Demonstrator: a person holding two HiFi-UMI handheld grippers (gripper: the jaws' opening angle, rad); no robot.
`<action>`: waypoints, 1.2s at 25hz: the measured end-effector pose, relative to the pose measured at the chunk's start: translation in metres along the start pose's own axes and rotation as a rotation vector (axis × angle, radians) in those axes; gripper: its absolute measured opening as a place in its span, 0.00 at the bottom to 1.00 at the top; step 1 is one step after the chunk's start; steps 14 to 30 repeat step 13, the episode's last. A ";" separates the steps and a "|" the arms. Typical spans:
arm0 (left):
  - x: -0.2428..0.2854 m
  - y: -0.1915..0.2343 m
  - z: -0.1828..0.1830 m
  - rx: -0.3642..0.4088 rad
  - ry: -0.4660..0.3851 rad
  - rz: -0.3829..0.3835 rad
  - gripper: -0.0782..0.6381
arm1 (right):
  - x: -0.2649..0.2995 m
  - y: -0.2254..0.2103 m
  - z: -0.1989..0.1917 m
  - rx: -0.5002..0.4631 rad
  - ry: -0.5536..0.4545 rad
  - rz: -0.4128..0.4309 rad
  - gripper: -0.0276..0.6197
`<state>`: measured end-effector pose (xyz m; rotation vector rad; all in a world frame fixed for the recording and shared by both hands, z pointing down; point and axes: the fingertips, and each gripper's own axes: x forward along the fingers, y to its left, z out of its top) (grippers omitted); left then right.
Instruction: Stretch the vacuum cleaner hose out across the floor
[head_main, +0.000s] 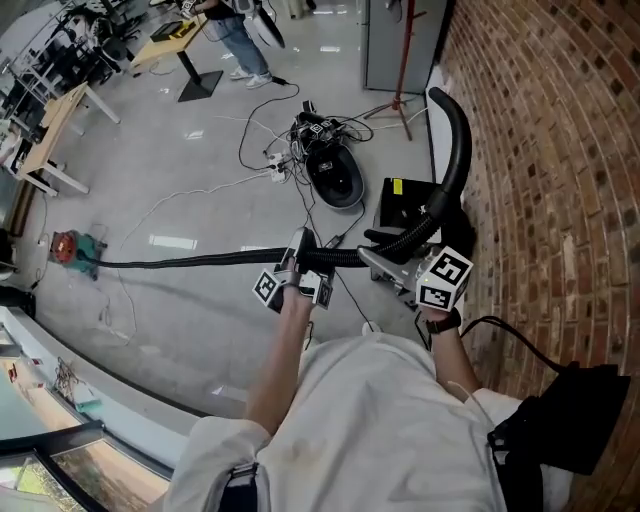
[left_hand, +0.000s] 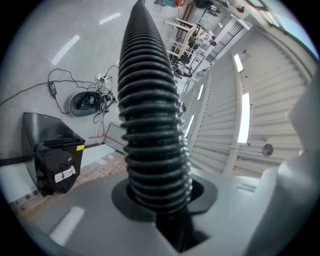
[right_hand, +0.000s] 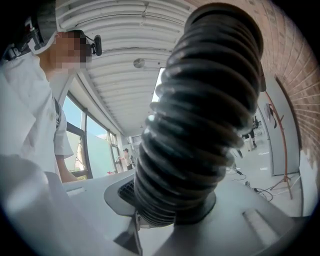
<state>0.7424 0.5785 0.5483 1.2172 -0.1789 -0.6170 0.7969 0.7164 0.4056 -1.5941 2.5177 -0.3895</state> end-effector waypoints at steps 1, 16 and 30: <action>-0.002 0.001 0.002 -0.003 -0.011 -0.001 0.25 | 0.003 -0.001 -0.001 -0.004 0.010 0.016 0.26; -0.035 0.018 0.040 -0.050 -0.108 0.001 0.25 | 0.045 0.012 -0.021 -0.051 0.108 0.129 0.26; -0.035 0.018 0.040 -0.050 -0.108 0.001 0.25 | 0.045 0.012 -0.021 -0.051 0.108 0.129 0.26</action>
